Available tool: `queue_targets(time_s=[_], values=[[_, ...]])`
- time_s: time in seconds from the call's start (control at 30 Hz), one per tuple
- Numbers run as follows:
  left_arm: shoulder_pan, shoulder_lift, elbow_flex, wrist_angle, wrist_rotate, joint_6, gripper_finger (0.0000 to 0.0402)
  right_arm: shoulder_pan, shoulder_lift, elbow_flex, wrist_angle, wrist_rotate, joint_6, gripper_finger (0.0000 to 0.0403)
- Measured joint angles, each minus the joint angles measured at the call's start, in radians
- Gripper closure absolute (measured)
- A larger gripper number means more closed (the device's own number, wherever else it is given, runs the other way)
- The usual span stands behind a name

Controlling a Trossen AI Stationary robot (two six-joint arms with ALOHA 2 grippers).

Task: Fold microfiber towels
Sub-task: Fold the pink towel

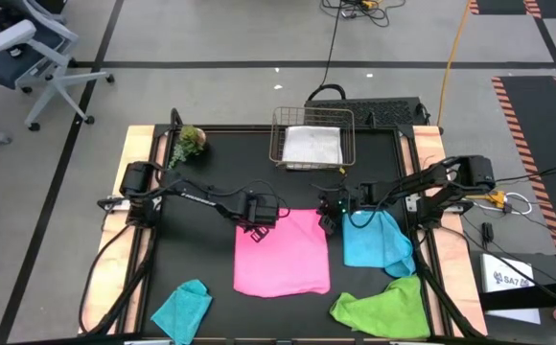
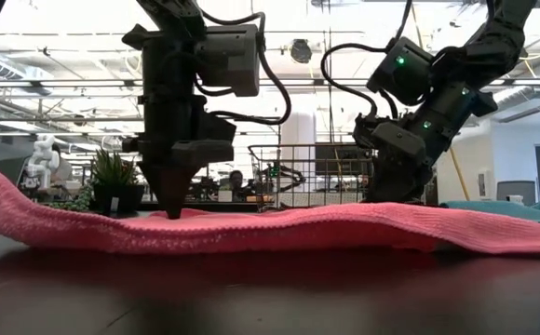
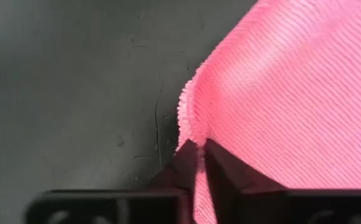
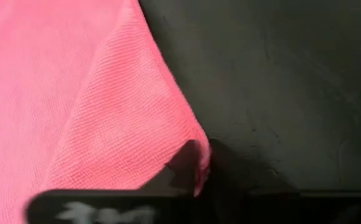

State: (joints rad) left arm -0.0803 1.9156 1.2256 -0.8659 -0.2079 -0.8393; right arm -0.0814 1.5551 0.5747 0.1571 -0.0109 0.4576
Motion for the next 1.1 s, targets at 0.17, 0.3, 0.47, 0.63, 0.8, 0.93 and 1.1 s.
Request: queue_targets(time_s=[0.17,0.3,0.47,0.63,0.8,0.93,1.1], values=[[0.002,0.0,0.014,0.0,-0.002,0.016,0.0391,-0.003,0.0,0.0,-0.001,-0.003,-0.011,0.0395],[0.002,0.0,0.026,-0.001,-0.005,0.033,0.0397,-0.01,-0.016,-0.002,-0.015,-0.018,-0.028,0.04],[0.002,0.0,0.041,-0.019,-0.021,0.054,0.0398,-0.009,-0.076,-0.004,-0.082,-0.006,-0.044,0.0402],[0.004,0.0,0.073,-0.091,-0.056,0.058,0.0397,-0.01,-0.152,-0.003,-0.15,0.036,-0.052,0.0402],[0.008,-0.001,0.113,-0.101,-0.065,0.065,0.0396,-0.011,-0.217,-0.002,-0.194,0.089,-0.087,0.0402],[0.012,-0.001,0.145,-0.101,-0.091,0.084,0.0399,-0.03,-0.268,-0.002,-0.229,0.111,-0.111,0.0402],[0.031,-0.001,0.194,-0.102,-0.117,0.101,0.0398,-0.019,-0.294,-0.002,-0.245,0.097,-0.106,0.0403]])
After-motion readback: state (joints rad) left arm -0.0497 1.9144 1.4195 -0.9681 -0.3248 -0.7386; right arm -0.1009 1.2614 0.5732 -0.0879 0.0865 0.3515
